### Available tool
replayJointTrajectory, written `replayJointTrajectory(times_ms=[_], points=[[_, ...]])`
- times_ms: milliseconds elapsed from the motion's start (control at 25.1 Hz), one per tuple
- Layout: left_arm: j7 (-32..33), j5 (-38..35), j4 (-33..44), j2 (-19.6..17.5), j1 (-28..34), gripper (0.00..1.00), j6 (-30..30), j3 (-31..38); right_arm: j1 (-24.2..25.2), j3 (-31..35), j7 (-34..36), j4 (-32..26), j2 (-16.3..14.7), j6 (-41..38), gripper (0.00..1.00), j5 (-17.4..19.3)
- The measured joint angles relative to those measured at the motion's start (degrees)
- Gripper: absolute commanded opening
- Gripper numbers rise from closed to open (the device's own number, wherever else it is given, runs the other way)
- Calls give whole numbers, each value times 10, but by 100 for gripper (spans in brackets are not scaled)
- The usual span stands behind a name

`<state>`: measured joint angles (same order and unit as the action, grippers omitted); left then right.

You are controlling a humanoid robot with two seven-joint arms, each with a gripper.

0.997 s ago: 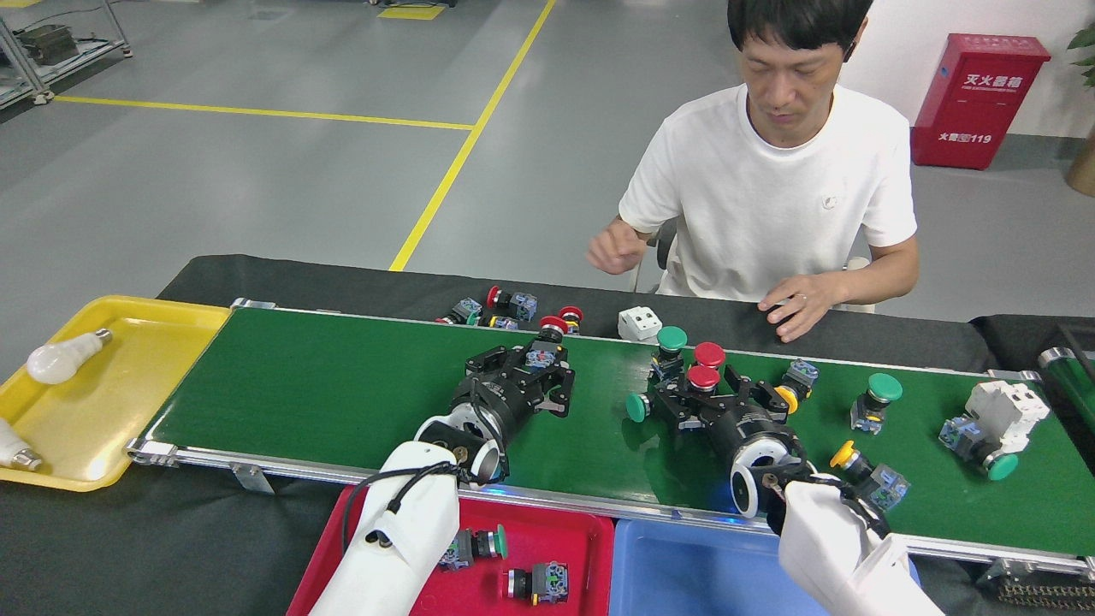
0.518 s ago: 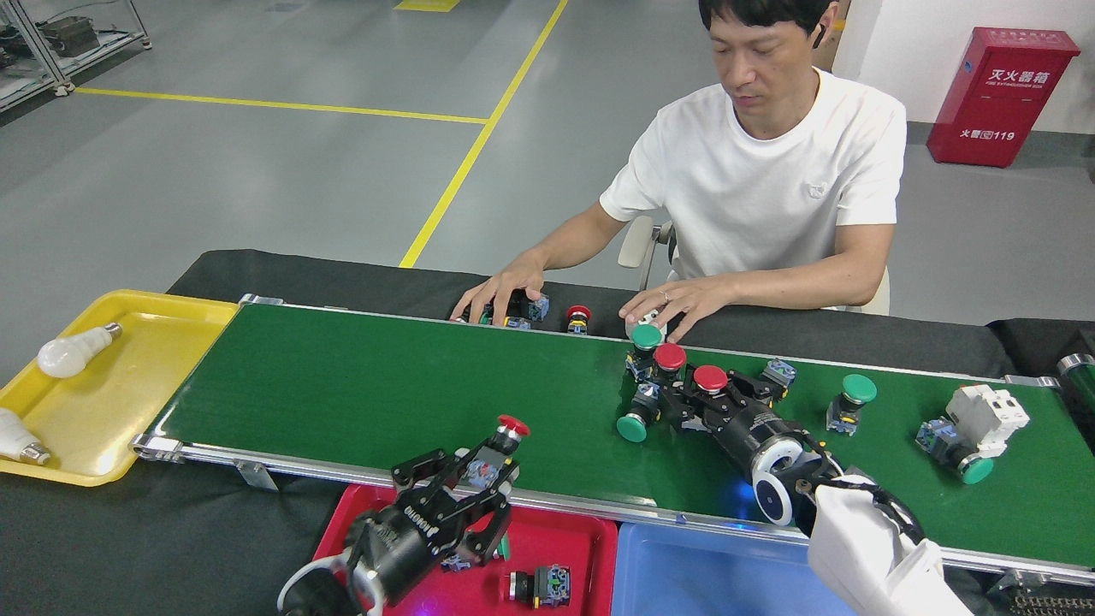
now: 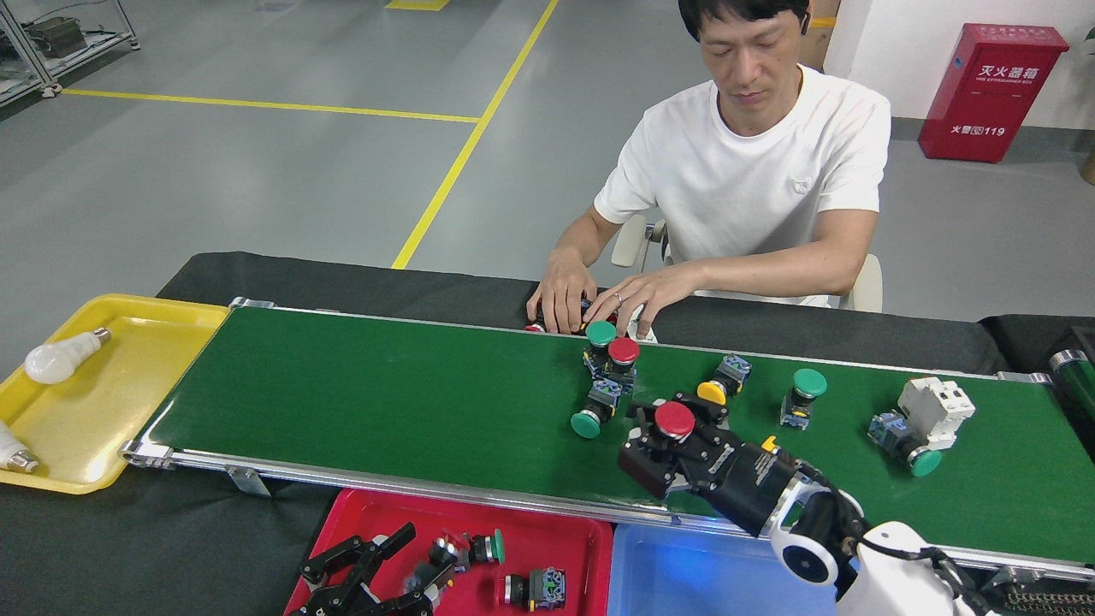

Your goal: Pick switch part from conveyor to tray

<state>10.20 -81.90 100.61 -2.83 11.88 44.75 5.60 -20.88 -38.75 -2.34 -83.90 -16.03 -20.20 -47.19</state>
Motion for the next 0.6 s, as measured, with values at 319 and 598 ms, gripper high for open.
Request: replayJointTrajectory(times_ms=[319,598], points=[[-100,-67,-47,6,-7,99,-85,61,-11,-39,-14,-18,14,61,92,0],[-212,-129,-112,-9,-7,100,-214,68,-17,-40,-19,-47,14,65,91,0]])
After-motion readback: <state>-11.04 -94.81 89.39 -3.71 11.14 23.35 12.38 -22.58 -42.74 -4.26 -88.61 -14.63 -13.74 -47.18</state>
